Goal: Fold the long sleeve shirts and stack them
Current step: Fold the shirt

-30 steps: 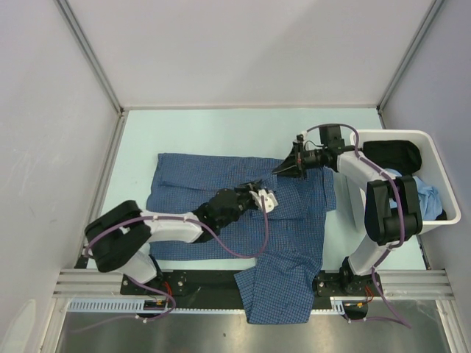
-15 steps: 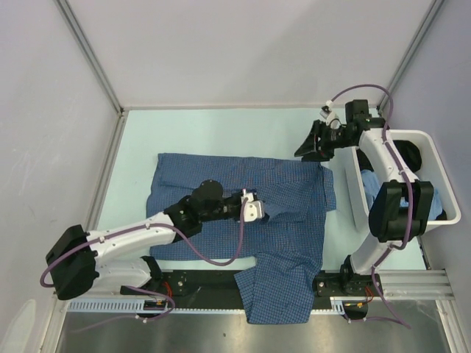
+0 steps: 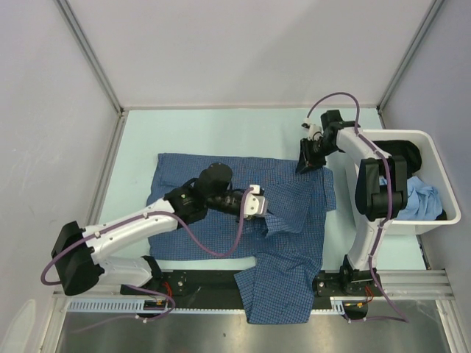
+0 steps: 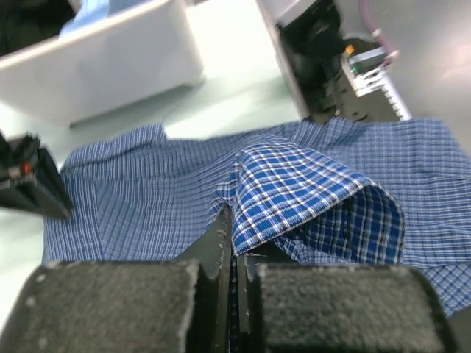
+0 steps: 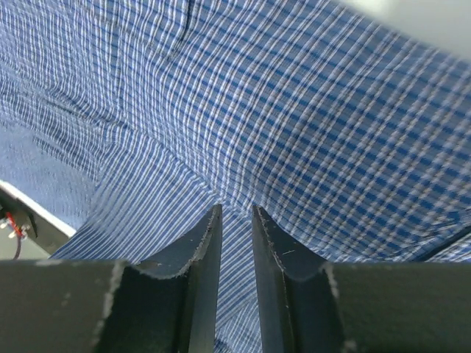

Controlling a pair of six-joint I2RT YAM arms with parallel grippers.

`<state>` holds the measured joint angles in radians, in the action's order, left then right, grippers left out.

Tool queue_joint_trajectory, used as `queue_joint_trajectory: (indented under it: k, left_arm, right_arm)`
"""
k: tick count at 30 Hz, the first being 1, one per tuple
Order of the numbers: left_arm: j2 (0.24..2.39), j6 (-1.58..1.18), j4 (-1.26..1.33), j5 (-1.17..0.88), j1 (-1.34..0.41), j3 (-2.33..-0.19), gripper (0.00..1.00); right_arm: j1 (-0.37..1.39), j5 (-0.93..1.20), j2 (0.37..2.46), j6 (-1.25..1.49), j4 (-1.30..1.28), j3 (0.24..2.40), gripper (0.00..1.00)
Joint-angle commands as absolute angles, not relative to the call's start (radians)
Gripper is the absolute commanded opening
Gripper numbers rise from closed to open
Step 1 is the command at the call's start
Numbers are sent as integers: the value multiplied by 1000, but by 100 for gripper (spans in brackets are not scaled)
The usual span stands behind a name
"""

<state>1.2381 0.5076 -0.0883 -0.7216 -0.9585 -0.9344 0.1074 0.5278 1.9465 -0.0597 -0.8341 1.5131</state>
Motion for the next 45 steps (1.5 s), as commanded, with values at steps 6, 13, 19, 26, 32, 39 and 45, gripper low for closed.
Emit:
queue_joint_trajectory:
  k: [6, 13, 19, 26, 32, 39, 45]
  left_arm:
    - [1269, 546, -267, -870, -957, -1080, 0]
    - [1279, 545, -310, -888, -957, -1140, 0]
    - [1276, 537, -321, -925, -954, -1181, 0]
    - [1313, 526, -344, -951, -954, -1247, 0]
    - [1327, 522, -341, -936, -954, -1249, 0]
    - [1353, 460, -324, -942, -942, -1279, 0]
    - [1402, 220, -238, -904, -822, -1292, 0]
  right_arm:
    - [86, 653, 1931, -54, -741, 1597, 32]
    - [97, 559, 1999, -109, -762, 1545, 30]
    - [74, 473, 2036, -141, -710, 1470, 29]
    - [75, 482, 2069, -195, -768, 1517, 27]
    - [69, 598, 1996, -199, -775, 1581, 28]
    - [90, 536, 2083, -192, -747, 1594, 33]
    - [77, 443, 2158, -235, -791, 1592, 32]
